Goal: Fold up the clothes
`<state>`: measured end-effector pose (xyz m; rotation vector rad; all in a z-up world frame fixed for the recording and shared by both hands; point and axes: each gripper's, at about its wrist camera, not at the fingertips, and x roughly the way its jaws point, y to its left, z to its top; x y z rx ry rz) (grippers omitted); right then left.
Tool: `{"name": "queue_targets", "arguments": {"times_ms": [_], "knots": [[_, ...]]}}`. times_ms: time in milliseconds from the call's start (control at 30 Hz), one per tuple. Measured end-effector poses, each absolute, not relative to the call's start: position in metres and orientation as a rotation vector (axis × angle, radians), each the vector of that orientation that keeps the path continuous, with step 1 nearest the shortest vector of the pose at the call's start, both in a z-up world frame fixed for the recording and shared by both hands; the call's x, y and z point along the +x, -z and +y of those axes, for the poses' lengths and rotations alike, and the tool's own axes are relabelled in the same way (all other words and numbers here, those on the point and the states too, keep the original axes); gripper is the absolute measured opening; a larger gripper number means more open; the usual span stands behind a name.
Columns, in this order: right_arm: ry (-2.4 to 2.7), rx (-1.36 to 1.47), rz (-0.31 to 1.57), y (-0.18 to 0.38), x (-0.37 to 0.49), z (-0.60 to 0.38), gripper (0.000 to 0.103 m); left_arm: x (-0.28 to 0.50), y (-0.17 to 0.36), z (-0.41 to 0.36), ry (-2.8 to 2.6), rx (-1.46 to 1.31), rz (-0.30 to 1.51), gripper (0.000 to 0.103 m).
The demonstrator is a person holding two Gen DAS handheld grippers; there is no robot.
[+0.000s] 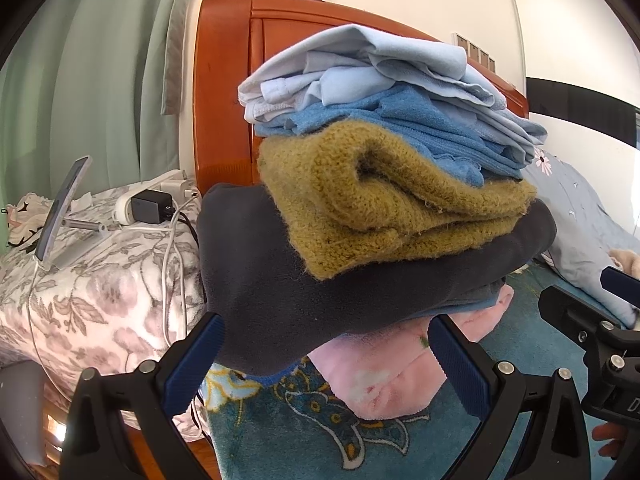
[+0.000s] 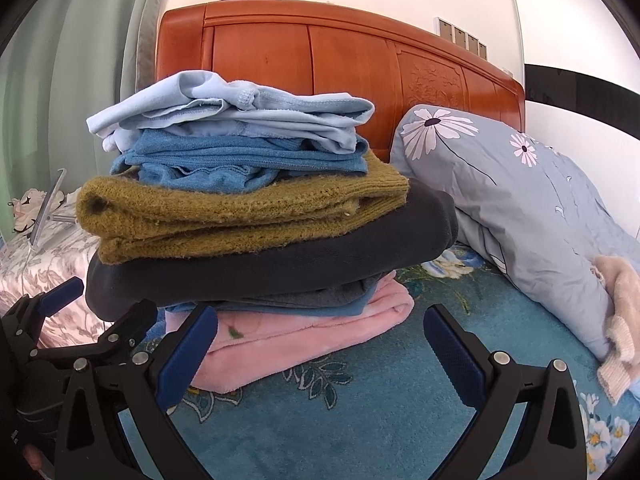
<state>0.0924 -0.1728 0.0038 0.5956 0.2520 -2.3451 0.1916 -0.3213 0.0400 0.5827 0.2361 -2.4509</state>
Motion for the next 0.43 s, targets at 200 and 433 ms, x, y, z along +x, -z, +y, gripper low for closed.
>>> {"name": "queue_targets", "arguments": {"times_ms": [200, 433], "knots": [[2.34, 0.606, 0.266, -0.0029, 0.0928, -0.1741, 0.103, 0.1934, -0.0406, -0.3226, 2.448, 0.573, 0.244, 0.103], [2.332, 0.613, 0.284, -0.0013, 0.0941, -0.1769, 0.103, 0.1952, -0.0418, -0.324, 2.451, 0.562, 0.246, 0.103]]}}
